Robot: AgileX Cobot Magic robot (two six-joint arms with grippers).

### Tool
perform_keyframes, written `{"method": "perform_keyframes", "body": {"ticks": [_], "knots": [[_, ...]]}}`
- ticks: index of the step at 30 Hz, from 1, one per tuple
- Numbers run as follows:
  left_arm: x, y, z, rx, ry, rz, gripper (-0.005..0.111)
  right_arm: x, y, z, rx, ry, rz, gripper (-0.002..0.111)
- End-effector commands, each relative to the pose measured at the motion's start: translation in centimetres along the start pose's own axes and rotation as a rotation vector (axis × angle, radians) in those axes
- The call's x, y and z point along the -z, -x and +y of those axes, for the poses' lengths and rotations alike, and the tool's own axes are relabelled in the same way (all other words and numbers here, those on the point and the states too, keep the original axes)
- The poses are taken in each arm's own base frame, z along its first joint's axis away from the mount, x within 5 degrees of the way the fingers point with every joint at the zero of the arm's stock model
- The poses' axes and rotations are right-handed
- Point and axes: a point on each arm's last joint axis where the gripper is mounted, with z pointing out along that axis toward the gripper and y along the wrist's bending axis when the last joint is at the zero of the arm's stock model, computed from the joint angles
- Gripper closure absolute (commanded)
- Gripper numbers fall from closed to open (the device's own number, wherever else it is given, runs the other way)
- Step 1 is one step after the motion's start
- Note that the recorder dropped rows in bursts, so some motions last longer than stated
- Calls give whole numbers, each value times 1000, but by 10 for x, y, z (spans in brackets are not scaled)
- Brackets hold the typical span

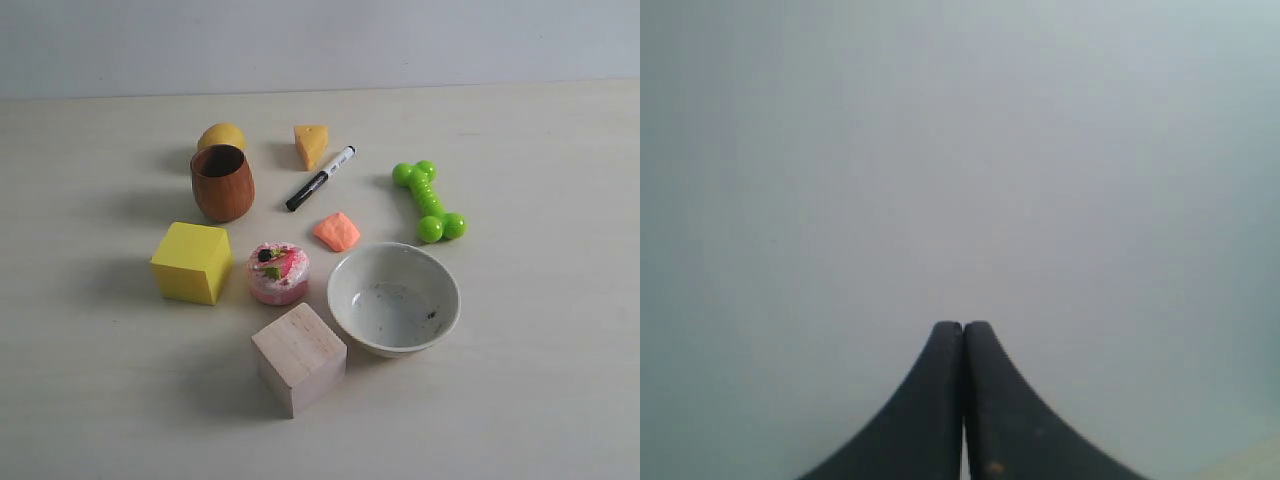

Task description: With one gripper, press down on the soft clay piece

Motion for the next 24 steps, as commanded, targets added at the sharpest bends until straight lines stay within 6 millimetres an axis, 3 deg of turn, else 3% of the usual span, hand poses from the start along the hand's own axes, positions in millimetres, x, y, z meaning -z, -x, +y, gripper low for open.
{"method": "perform_keyframes", "body": {"ticks": [1, 4, 5, 7, 10, 17, 24], "knots": [[1, 2, -1, 4, -10, -14, 107, -10, 39, 23, 35, 0, 132, 108], [1, 2, -1, 4, -10, -14, 107, -25, 66, 38, 133, -9, 258, 108], [1, 2, -1, 4, -10, -14, 107, -33, 79, 45, 217, 10, 254, 108], [1, 2, -1, 4, -10, -14, 107, -44, 103, 56, 226, 35, 171, 108], [1, 2, -1, 4, -10, -14, 107, -55, 120, 65, 224, 43, 187, 108], [1, 2, -1, 4, -10, -14, 107, -107, 104, 73, 304, 86, 578, 108], [1, 2, -1, 4, -10, -14, 107, -164, 52, 99, 305, 344, 946, 108]]}}
